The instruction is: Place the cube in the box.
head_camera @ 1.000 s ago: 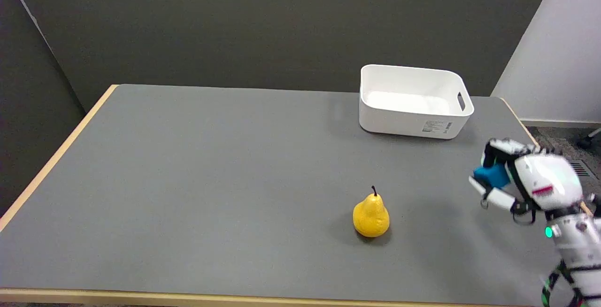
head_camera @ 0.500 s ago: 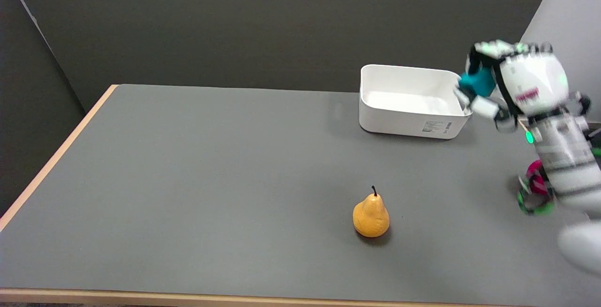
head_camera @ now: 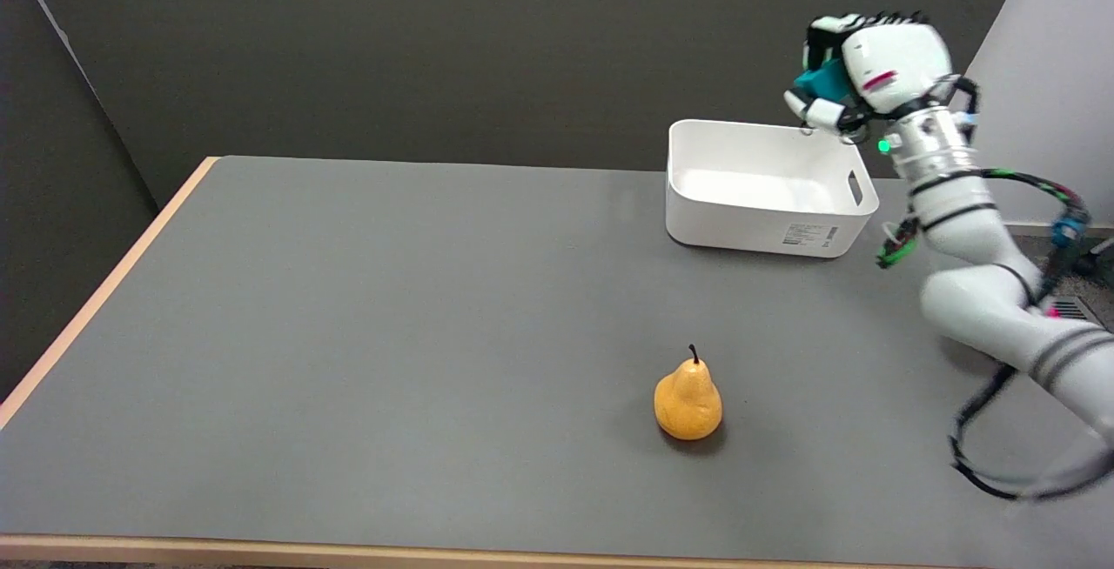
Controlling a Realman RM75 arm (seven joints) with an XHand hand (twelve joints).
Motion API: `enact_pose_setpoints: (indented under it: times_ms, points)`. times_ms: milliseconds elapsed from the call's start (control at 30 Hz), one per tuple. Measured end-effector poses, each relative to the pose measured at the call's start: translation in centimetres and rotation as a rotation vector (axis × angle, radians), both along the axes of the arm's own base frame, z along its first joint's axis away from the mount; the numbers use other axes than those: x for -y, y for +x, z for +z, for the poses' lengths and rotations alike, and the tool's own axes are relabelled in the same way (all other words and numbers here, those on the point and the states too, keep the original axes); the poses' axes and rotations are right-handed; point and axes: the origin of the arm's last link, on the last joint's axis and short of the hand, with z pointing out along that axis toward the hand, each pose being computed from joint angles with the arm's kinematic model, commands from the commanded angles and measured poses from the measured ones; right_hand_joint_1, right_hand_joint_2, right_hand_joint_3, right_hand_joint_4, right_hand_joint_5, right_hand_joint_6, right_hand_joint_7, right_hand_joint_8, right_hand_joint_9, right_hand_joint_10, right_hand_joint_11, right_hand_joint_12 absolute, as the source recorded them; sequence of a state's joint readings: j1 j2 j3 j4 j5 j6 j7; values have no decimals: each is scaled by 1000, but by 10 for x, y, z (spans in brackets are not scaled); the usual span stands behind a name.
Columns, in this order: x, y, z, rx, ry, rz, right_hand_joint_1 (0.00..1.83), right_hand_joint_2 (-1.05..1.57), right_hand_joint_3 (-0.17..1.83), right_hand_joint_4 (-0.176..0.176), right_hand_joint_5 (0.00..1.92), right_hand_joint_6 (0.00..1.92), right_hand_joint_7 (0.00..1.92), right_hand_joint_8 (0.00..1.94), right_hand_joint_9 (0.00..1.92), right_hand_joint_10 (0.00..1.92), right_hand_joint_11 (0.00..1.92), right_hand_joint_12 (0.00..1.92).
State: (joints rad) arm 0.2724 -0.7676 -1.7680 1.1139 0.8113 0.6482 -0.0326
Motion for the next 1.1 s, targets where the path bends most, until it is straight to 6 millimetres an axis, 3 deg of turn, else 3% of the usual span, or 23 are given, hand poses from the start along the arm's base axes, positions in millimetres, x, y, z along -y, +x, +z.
enact_pose_setpoints:
  times_ms: [233, 367, 433, 500, 567, 767, 867, 1000, 1100]
  points:
    - [49, -40, 1, 65, -49, -163, 889, 1078, 469, 106, 661, 1565, 903, 1811, 1004, 1921, 751, 1921]
    - [64, -56, -5, 93, -51, -232, 871, 1070, 494, 118, 641, 1563, 891, 1782, 1004, 1903, 728, 1921]
    - [69, -62, -8, 108, -48, -257, 752, 802, 892, 142, 407, 1055, 705, 1040, 791, 1445, 348, 1921]
    - [73, -66, -12, 126, -41, -271, 477, 715, 911, 132, 258, 548, 425, 480, 480, 998, 379, 1533]
    - [74, -68, -16, 147, -32, -280, 267, 591, 975, 131, 84, 386, 71, 98, 172, 631, 234, 1326]
    - [68, -71, -27, 213, 7, -264, 216, 575, 937, 121, 38, 219, -1, -1, 31, 529, 123, 1224]
    - [59, -72, -29, 245, 20, -248, 250, 581, 884, 119, 12, 248, -1, -1, -1, 481, 69, 1257]
    - [46, -70, -29, 283, 34, -219, 202, 563, 930, 115, 18, 200, -1, -1, -1, 343, 24, 1064]
    - [36, -66, -32, 303, 50, -193, 203, 573, 937, 117, 23, 219, -1, -1, 1, 372, 13, 1050]
